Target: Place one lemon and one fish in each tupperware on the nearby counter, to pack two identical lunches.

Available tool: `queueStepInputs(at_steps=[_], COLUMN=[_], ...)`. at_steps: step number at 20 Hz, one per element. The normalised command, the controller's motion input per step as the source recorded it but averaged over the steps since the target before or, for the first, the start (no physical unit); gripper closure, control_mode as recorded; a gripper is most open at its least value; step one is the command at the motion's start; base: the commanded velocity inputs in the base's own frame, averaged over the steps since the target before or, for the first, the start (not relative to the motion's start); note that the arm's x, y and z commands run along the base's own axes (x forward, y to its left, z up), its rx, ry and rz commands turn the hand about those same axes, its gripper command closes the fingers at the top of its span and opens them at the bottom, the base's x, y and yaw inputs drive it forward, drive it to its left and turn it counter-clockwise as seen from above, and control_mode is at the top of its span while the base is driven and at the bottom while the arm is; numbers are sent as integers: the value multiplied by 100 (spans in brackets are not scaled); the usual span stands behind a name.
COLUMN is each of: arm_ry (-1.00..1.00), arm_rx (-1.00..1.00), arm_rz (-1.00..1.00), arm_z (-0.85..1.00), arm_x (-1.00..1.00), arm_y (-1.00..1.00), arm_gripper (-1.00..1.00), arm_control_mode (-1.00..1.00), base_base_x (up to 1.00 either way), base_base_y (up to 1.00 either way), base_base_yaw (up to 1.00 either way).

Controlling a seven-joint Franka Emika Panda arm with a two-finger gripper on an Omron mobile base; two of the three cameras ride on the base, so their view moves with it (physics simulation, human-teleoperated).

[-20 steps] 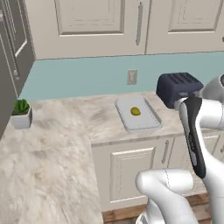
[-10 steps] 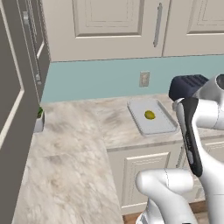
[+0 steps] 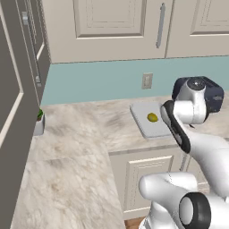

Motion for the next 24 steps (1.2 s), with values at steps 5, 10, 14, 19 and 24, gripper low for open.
queueStepInputs(at_steps=[5,10,14,19,24], arm_ry=[10,9,0,0,0], arm_rx=[4,11,21,1,-3], arm_rz=[-8,0,0,0,0], arm_z=[-20,-81,-53,-28,-59], arm_x=[100,63,64,100,70], arm_y=[-1,-18,-36,-1,-1], arm_gripper=[100,100,100,100,-100], arm_control_mode=[-100,-100,-100,-100,-100], base_base_x=[0,0,0,0,0], base_base_y=[0,0,0,0,0], base_base_yaw=[0,0,0,0,0])
